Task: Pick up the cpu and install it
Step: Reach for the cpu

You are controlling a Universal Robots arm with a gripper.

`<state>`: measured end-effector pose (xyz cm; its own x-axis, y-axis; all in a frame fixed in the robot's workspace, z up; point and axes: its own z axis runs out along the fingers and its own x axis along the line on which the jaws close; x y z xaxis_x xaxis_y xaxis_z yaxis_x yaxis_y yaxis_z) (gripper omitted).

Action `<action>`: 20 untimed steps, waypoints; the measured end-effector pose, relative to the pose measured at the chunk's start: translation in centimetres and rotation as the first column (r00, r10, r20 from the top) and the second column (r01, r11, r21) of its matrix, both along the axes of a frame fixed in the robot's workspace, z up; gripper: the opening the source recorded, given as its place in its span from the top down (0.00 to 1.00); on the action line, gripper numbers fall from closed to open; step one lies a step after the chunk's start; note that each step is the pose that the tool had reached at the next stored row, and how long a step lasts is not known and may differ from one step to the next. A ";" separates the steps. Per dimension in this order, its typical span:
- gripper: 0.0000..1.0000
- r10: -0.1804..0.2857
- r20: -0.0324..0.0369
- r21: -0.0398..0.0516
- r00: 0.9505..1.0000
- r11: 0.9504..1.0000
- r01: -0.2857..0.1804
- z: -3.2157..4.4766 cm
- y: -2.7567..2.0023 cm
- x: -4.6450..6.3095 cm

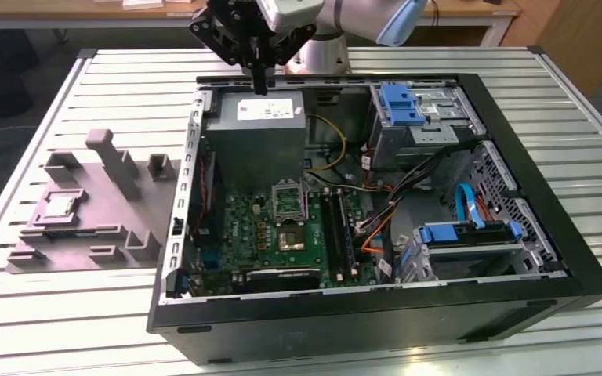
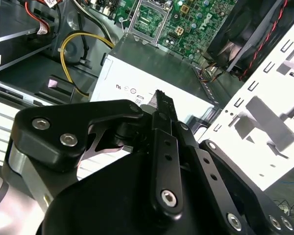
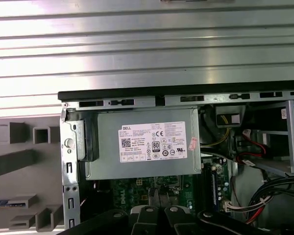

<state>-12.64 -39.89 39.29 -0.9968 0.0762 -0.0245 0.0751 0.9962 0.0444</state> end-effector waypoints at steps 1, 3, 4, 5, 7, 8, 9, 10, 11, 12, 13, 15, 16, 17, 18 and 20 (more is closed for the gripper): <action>0.89 0.000 0.000 0.000 1.000 1.000 0.000 0.00 0.00 0.0; 0.89 0.000 0.000 0.000 1.000 1.000 0.000 0.00 0.00 -0.1; 0.89 0.000 0.000 0.000 1.000 1.000 0.000 0.00 0.00 -0.1; 0.89 0.000 0.000 0.000 1.000 1.000 0.000 -0.01 0.00 -0.1; 0.89 0.000 0.000 0.000 1.000 1.000 0.000 -0.01 0.00 -0.2; 0.89 0.000 0.000 0.000 1.000 1.000 0.000 -0.15 0.00 -1.4; 0.89 0.000 0.000 0.000 1.000 1.000 0.000 -0.27 0.00 -1.7; 0.89 0.000 0.000 0.000 1.000 1.000 0.000 -0.27 0.00 -1.7; 0.89 0.000 0.000 0.000 1.000 1.000 0.000 -0.27 0.00 -1.7; 0.89 0.000 0.000 0.000 1.000 1.000 0.000 -0.28 0.00 -1.7; 0.89 0.000 0.000 0.000 1.000 1.000 0.000 -0.28 0.00 -1.7; 0.89 0.000 0.000 0.000 1.000 1.000 0.000 -0.30 0.00 -2.1; 0.89 0.000 0.000 0.000 1.000 1.000 0.000 -0.30 0.00 -2.1; 0.89 0.000 0.000 0.000 1.000 1.000 0.000 -0.30 0.00 -2.2; 0.89 0.000 0.000 0.000 1.000 1.000 0.000 -0.30 0.00 -2.2; 0.89 0.000 0.000 0.000 1.000 1.000 0.000 -0.30 0.00 -2.2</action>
<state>-14.87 -39.89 39.00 -0.9968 0.0762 -0.0245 0.0751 0.9962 0.0444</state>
